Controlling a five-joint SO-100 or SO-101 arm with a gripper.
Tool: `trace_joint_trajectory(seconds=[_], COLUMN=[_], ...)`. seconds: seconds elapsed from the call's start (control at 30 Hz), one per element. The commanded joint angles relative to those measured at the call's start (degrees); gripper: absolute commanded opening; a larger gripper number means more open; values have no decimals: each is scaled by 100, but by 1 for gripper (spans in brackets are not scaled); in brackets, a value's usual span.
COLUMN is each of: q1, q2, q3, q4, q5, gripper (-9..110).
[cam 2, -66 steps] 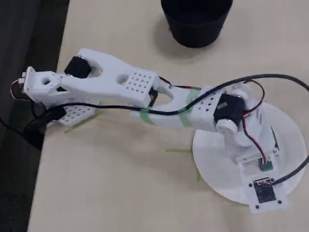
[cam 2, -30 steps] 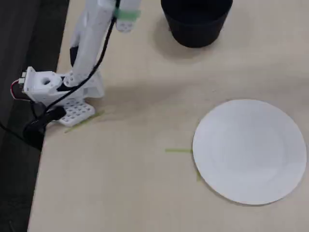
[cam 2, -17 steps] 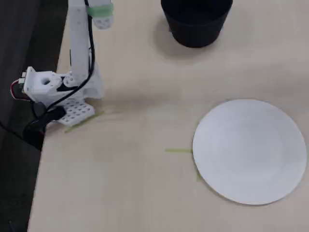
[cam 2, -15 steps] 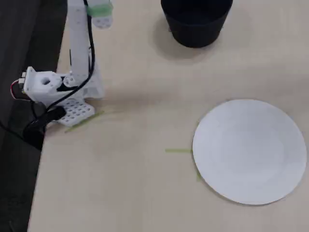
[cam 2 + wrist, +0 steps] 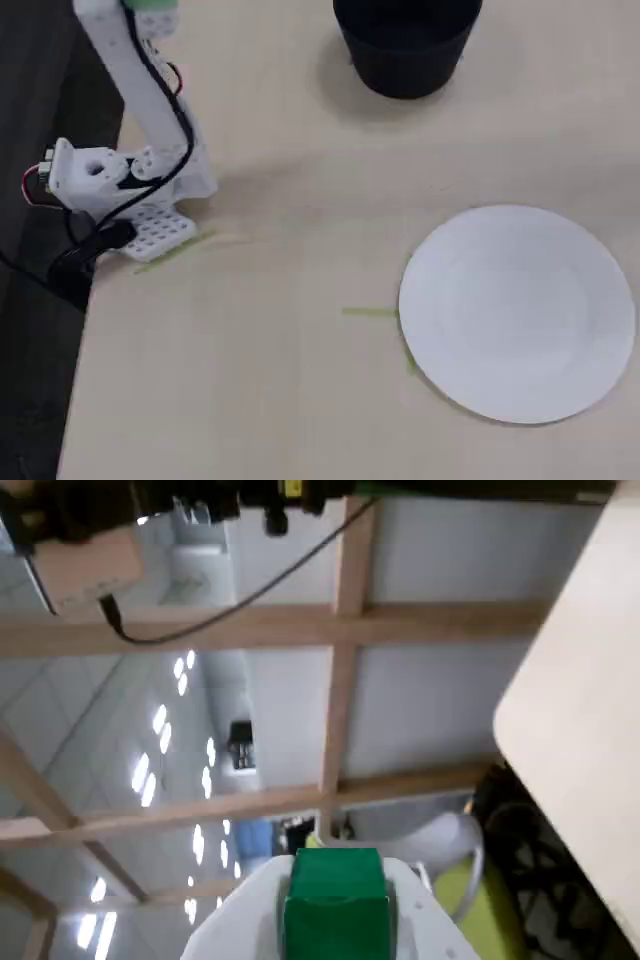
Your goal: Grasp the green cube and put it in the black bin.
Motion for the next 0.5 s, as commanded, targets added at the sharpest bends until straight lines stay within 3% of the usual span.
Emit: trace_joint_trajectory(seconds=[0.0, 0.17, 0.47], q1=[-264, -299, -677], q2=[853, 1204, 1556], q3=[3322, 5317, 7084], q4=[-1468, -1758, -2127], q5=[88, 308, 562], gripper=[0, 0, 0])
